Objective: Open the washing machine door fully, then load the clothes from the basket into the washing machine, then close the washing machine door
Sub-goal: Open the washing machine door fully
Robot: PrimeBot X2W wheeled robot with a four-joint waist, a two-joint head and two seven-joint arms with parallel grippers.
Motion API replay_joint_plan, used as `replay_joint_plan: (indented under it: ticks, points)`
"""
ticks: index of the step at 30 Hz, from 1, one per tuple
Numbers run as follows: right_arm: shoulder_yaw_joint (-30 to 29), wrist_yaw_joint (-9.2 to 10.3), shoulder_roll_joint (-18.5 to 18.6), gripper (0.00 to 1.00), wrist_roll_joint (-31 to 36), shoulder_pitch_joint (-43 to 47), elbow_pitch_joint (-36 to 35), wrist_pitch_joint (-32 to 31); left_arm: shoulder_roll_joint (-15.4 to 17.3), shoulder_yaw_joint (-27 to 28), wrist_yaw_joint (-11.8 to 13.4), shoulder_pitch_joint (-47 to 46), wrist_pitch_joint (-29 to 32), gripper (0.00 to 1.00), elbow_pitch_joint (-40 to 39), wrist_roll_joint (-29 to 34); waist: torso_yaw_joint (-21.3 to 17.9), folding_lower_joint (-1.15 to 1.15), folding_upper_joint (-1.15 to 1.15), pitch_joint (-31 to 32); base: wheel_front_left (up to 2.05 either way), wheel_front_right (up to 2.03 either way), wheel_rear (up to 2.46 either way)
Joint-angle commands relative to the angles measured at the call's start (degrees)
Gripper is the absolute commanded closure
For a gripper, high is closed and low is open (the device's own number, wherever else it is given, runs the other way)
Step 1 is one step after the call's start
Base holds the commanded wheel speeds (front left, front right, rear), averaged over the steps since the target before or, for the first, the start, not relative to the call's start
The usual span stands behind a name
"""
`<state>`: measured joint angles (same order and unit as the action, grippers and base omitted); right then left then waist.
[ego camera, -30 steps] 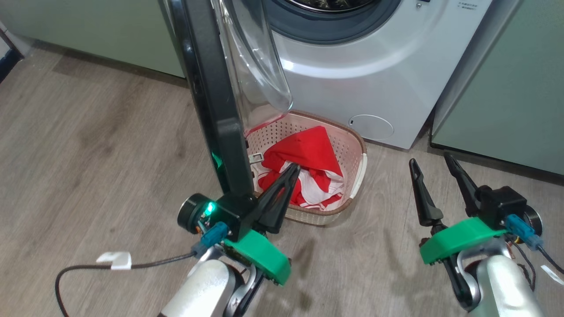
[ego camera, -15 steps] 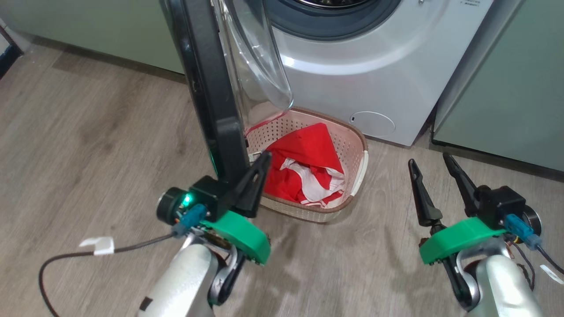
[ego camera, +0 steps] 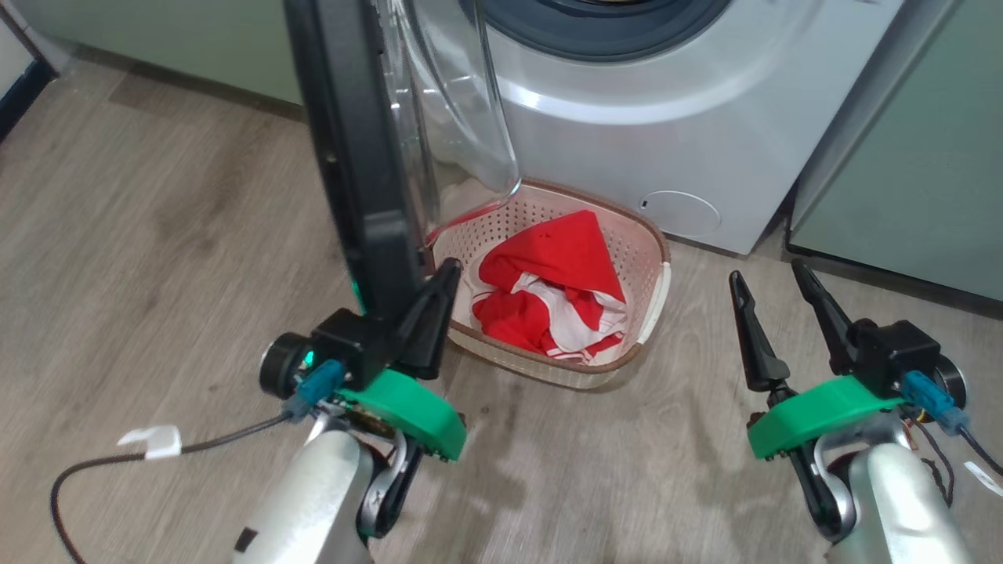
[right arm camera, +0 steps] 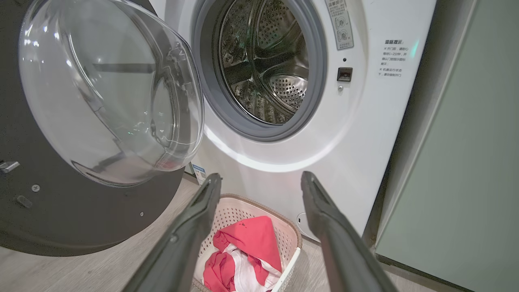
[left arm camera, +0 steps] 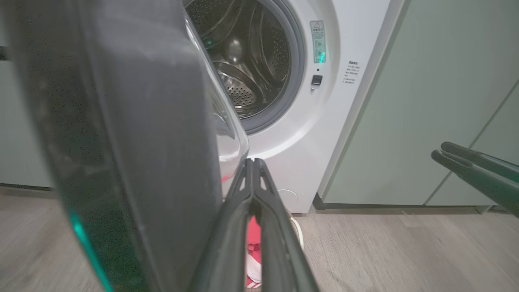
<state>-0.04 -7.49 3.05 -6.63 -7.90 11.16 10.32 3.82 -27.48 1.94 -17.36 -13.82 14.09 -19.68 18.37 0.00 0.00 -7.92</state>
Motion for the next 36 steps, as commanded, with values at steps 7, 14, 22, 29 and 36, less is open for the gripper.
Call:
replay_joint_plan:
  ticks: [7,14,22,29,36]
  points:
    - [0.96,0.0,-0.17,0.0,-0.06,-2.76,-2.22,-0.24,2.33,7.05,2.73,1.71,-1.11,1.0,-3.71,-1.16,1.48,0.0,0.0,-0.74,0.0,0.0,0.0]
    - [0.72,0.0,-0.17,0.0,0.42,-3.43,-3.08,-0.74,3.91,12.02,3.42,2.86,-1.16,1.0,-4.72,-2.26,2.08,0.0,0.0,-1.53,0.0,0.0,0.0]
    - [0.92,0.0,-0.17,0.0,0.82,-4.15,-4.11,-1.3,5.36,21.21,3.55,2.58,-1.17,1.0,-4.27,-3.92,1.4,0.0,0.0,-3.25,0.0,0.0,0.0]
    - [0.74,0.0,-0.17,0.0,1.74,-4.64,-5.39,-2.12,6.42,30.0,1.98,0.45,-1.18,1.0,-2.98,-4.79,0.31,0.0,0.0,-5.39,0.0,0.0,0.0]
    - [-0.03,0.0,-0.04,0.0,2.71,-5.3,-6.95,-3.03,7.35,38.13,-0.37,-2.95,-1.18,1.0,0.27,-4.75,-0.71,0.0,0.0,-7.0,0.0,0.0,0.0]
